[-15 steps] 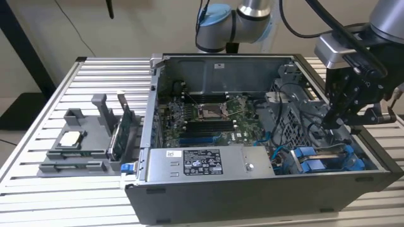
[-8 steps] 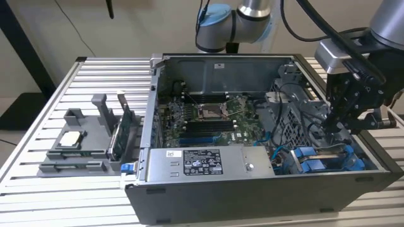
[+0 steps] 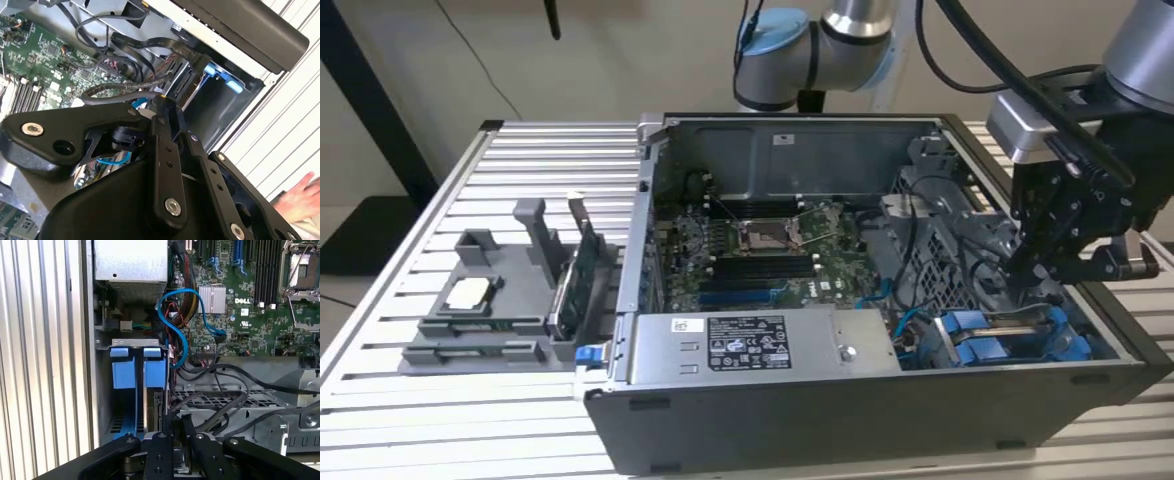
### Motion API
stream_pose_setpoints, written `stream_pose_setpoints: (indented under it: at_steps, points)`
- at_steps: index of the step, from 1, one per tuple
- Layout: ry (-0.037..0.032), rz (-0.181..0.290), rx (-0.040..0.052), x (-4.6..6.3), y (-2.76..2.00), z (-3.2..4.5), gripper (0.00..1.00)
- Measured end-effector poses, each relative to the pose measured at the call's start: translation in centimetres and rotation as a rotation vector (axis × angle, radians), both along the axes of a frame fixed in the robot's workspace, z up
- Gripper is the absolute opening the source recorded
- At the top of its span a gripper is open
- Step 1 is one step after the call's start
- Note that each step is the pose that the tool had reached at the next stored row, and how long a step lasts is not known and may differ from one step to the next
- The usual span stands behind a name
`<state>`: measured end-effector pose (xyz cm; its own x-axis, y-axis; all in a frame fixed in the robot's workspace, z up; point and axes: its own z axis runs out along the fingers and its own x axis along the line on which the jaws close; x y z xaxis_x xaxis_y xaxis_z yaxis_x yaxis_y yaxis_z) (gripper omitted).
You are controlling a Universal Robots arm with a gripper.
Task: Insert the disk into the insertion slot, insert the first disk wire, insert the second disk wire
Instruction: 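Insert the first disk wire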
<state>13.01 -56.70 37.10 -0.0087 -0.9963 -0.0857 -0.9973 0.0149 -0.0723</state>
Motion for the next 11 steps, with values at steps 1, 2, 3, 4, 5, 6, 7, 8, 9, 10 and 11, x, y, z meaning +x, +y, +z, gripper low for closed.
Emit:
stream_pose_setpoints:
  at_steps: [1, 2, 3, 4, 5, 6, 7, 8, 9, 10, 11]
  points:
    - [0.0000, 0.000, 0.0000, 0.00, 0.00, 0.00, 0.19]
    - [0.0000, 0.000, 0.0001, 0.00, 0.00, -0.01, 0.19]
    - [0.0000, 0.000, 0.0001, 0.00, 0.00, -0.01, 0.19]
    - [0.0000, 0.000, 0.0002, 0.01, 0.00, -0.01, 0.19]
    - [0.0000, 0.000, 0.0001, 0.01, 0.00, -0.01, 0.19]
    - [0.0001, 0.000, 0.0002, 0.01, 0.00, -0.03, 0.19]
    - [0.0000, 0.000, 0.0003, 0.03, 0.00, -0.07, 0.19]
    - [0.0000, 0.000, 0.0004, 0.08, 0.00, -0.11, 0.19]
    - [0.0001, 0.000, 0.0004, 0.13, 0.00, -0.17, 0.19]
    - [0.0001, 0.000, 0.0003, 0.18, 0.00, -0.22, 0.19]
    - [0.0002, 0.000, 0.0002, 0.24, 0.00, -0.28, 0.19]
